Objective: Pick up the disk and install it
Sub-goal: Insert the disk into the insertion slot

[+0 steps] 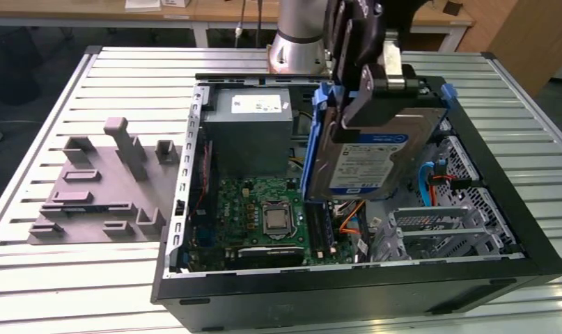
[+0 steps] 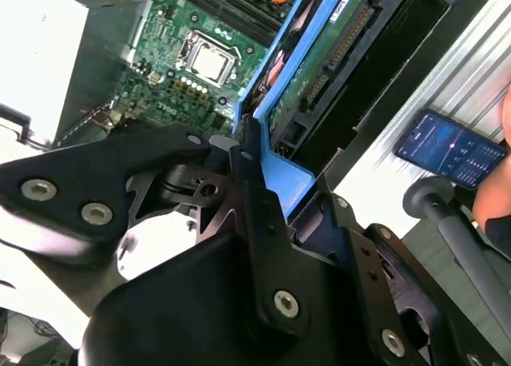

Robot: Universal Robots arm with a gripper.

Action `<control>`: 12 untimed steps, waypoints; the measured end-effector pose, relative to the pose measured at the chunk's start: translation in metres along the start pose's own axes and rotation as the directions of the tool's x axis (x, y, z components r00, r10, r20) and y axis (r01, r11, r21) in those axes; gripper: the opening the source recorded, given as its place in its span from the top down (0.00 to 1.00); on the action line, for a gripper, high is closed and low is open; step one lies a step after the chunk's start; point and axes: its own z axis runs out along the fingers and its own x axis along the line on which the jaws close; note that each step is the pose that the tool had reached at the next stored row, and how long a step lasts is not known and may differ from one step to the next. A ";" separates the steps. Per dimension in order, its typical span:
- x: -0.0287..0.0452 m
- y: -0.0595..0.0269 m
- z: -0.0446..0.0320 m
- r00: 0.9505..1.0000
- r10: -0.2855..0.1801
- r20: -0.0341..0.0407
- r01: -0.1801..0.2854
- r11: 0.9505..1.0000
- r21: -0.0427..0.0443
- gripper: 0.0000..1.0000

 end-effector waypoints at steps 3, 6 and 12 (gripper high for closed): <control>0.0014 -0.0105 0.0008 1.000 0.000 0.000 0.000 1.000 0.000 0.64; 0.0043 -0.0154 0.0016 1.000 0.000 0.000 0.000 1.000 0.000 0.64; 0.0142 -0.0190 0.0038 1.000 0.000 -0.001 0.000 1.000 0.000 0.64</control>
